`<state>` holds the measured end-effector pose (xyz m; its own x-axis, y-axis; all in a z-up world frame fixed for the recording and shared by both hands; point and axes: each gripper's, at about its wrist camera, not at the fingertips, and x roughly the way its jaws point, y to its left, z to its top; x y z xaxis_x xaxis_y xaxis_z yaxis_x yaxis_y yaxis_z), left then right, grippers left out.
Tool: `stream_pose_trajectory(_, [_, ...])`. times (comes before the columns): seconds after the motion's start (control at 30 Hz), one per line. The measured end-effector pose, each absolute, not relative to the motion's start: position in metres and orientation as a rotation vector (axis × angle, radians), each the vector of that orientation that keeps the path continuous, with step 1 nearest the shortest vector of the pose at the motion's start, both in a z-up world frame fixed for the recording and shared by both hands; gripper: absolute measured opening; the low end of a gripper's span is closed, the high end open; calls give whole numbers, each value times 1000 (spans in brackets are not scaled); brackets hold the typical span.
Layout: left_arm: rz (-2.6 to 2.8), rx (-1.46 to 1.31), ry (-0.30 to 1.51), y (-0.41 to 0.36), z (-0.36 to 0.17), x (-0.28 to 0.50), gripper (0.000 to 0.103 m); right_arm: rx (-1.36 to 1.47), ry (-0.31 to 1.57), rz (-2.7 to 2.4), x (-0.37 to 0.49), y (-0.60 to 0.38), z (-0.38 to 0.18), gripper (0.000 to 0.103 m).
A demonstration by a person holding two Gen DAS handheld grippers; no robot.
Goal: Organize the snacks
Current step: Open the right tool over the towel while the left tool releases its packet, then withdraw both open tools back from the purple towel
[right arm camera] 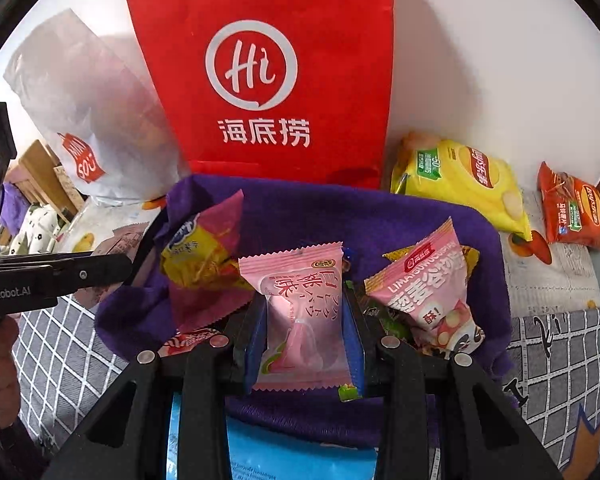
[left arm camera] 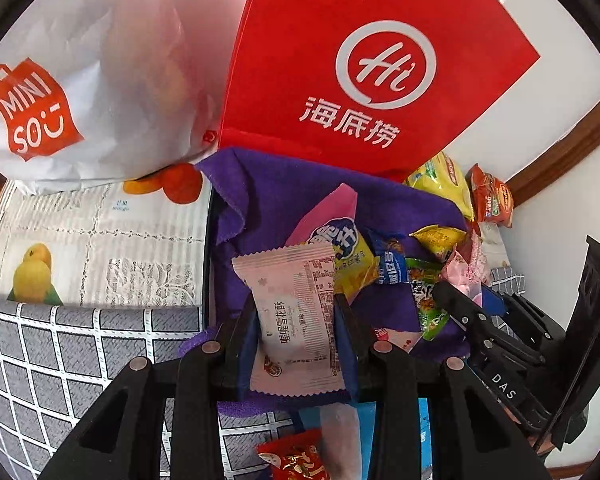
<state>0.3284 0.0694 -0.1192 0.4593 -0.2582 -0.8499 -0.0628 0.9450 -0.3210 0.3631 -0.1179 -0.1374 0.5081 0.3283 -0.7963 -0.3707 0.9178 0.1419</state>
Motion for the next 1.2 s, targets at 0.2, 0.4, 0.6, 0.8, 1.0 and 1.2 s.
stream_pose_trajectory(0.2, [-142,-317,1112,63,-124,328,33,-64,963,439,364,-113,-145,35])
stream_pose_trajectory(0.4, [-158,-307,1126,55,-127,328,33,-58,975,424,367,-116,-146,36])
stream_pose_trajectory(0.6, [-165,-296,1137,50,-130,329,34,-68,970,430,365,-121,-141,43])
stream_pose_trajectory(0.8, [-163,-287,1156,45,-132,330,34,-42,920,424,359,-131,-121,54])
stream_pose_trajectory(1.0, [-164,-275,1166,41,-133,332,41,-37,879,415,354,-138,-105,55])
stream_pose_trajectory(1.2, [-154,-258,1116,42,-119,328,63,-67,833,378,352,-149,-94,55])
